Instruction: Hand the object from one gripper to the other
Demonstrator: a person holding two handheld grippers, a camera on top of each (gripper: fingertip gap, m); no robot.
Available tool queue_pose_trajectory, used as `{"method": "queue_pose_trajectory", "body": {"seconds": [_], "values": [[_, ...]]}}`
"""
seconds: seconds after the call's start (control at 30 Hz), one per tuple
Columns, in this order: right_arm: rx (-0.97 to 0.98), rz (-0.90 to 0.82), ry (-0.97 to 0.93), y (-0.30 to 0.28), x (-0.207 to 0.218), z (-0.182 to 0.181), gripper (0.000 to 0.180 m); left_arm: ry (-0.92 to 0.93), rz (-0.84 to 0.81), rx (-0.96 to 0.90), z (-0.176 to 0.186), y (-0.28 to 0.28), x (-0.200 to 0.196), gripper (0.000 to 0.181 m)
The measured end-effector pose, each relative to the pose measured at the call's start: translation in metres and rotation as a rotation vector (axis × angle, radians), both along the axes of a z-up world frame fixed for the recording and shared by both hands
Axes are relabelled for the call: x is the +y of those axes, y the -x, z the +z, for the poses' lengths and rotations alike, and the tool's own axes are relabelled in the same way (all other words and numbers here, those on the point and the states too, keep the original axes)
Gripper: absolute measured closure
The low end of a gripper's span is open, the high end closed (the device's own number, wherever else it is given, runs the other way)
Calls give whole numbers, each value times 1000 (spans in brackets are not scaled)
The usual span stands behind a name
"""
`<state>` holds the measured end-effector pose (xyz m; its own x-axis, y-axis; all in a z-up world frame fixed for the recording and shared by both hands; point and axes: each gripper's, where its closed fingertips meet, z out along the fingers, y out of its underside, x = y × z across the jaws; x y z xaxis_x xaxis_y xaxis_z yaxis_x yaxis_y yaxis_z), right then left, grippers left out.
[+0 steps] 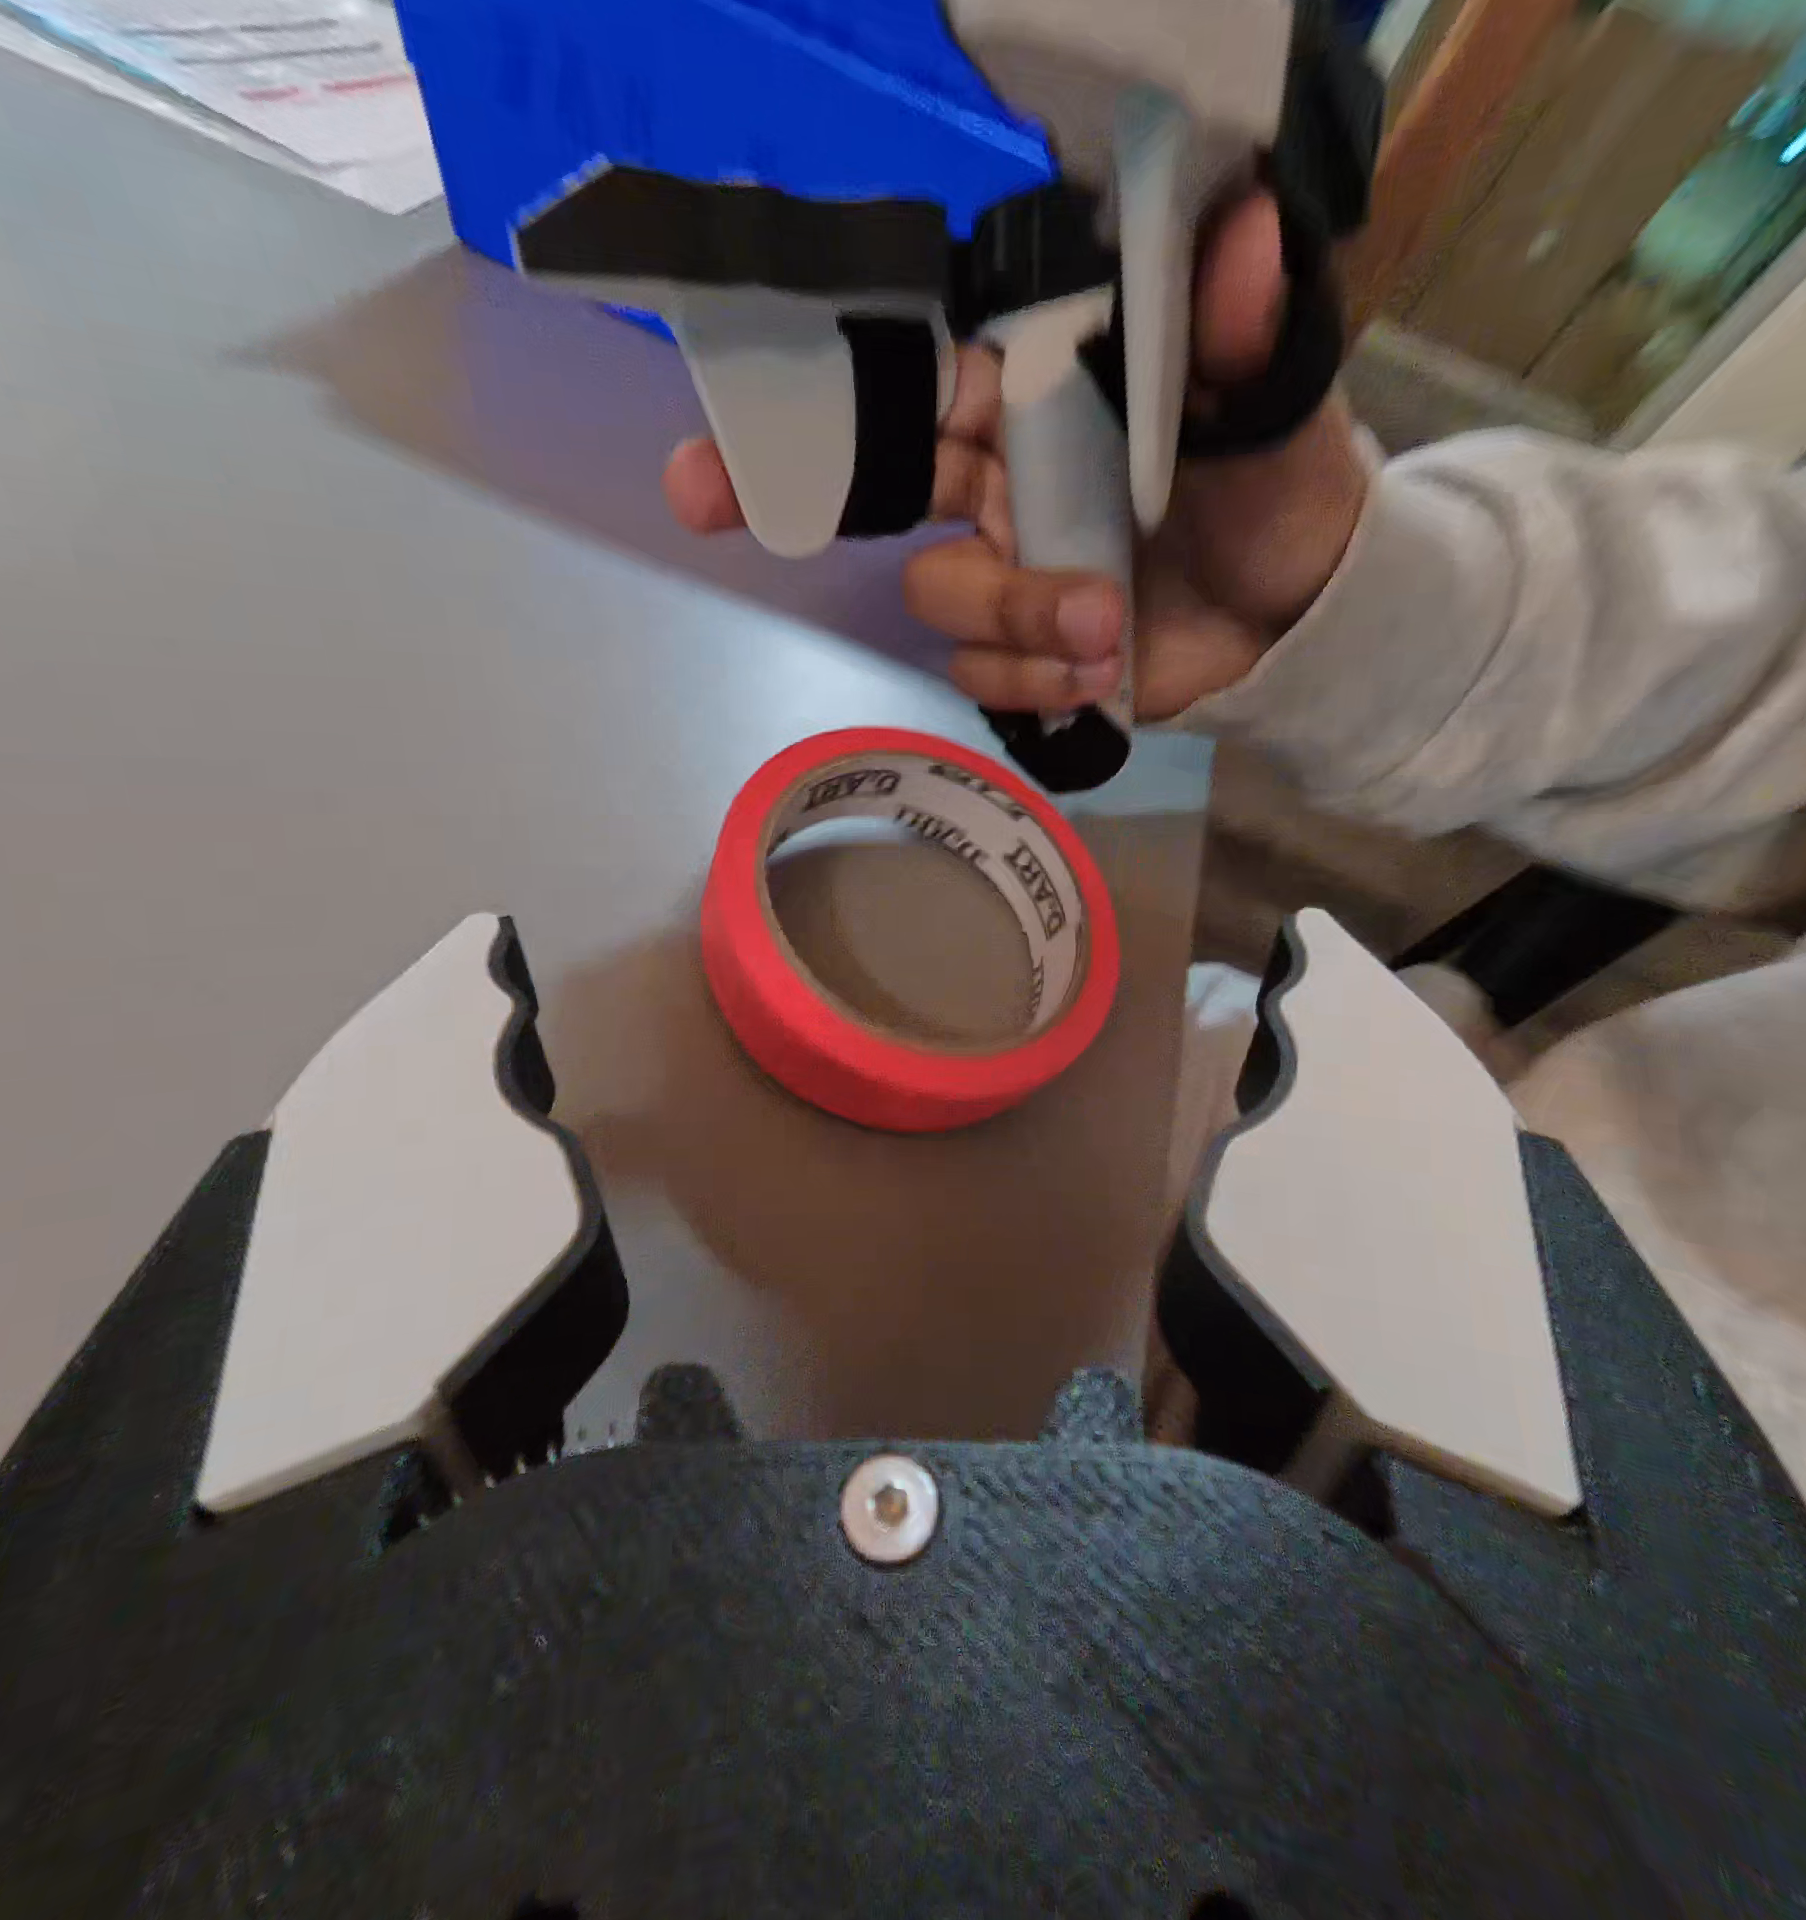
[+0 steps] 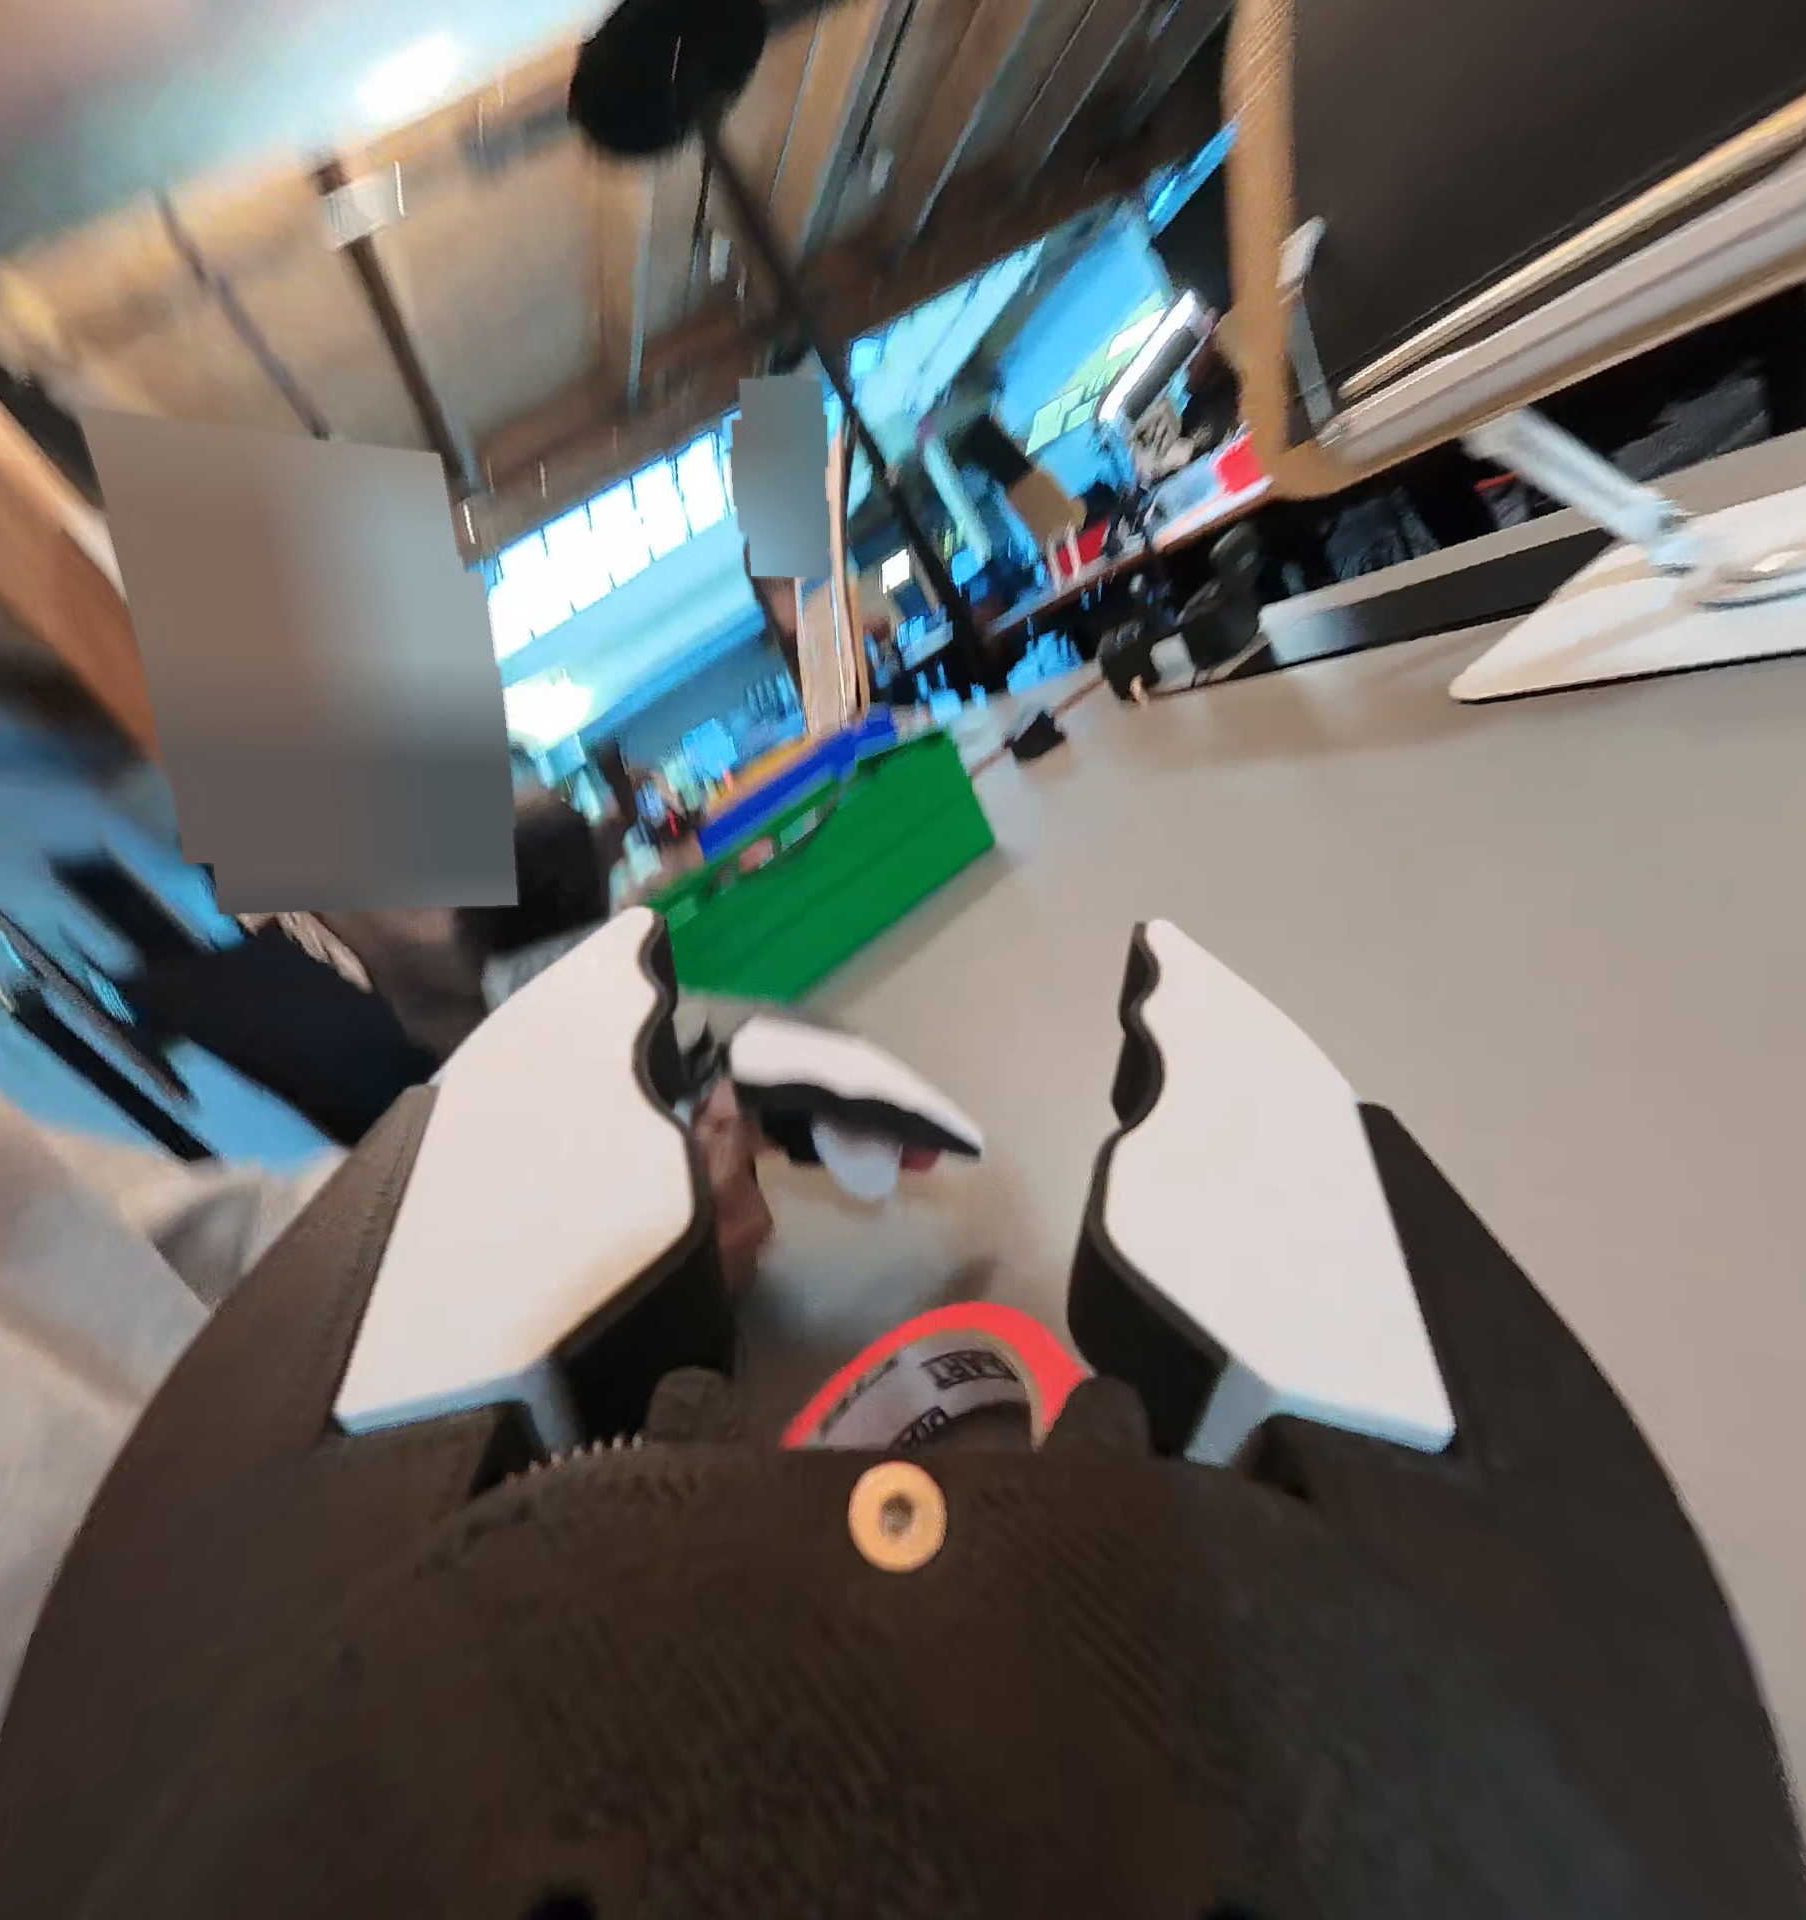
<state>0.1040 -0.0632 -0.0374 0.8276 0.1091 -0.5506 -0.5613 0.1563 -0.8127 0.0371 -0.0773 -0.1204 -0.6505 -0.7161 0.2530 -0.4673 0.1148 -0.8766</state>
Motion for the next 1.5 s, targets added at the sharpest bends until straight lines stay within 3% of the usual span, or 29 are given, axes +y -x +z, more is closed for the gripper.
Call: {"method": "queue_pose_trajectory", "body": {"seconds": [0.17,0.37,0.43,0.47,0.57,0.77,0.93,1.03,1.17,1.3,1.5], "values": [[191,-46,-113,-27,-15,4,103,-282,-45,67,-34,-1,-16,42],[205,-93,-130,-42,-24,4,108,-545,-53,57,-58,-20,-20,41],[188,-91,-125,-41,-23,5,108,-533,-28,51,-56,-25,-19,54],[179,-86,-121,-40,-22,5,108,-510,-5,39,-52,-28,-17,70],[163,-79,-114,-36,-21,6,109,-455,-9,53,-48,-27,-14,71],[116,-94,-106,-37,-21,8,109,-173,83,-42,-9,-31,11,72],[-13,-104,-39,-29,-15,6,104,330,183,38,24,-39,50,73],[-229,-122,78,-15,-3,-2,89,698,214,88,44,-42,65,73],[-679,-191,247,10,13,-12,73,1165,174,144,67,-37,71,73],[-950,-219,255,39,21,-7,68,1245,124,203,66,-32,52,73],[-1070,-199,336,49,28,-20,49,1241,75,223,69,-24,31,73]]}}
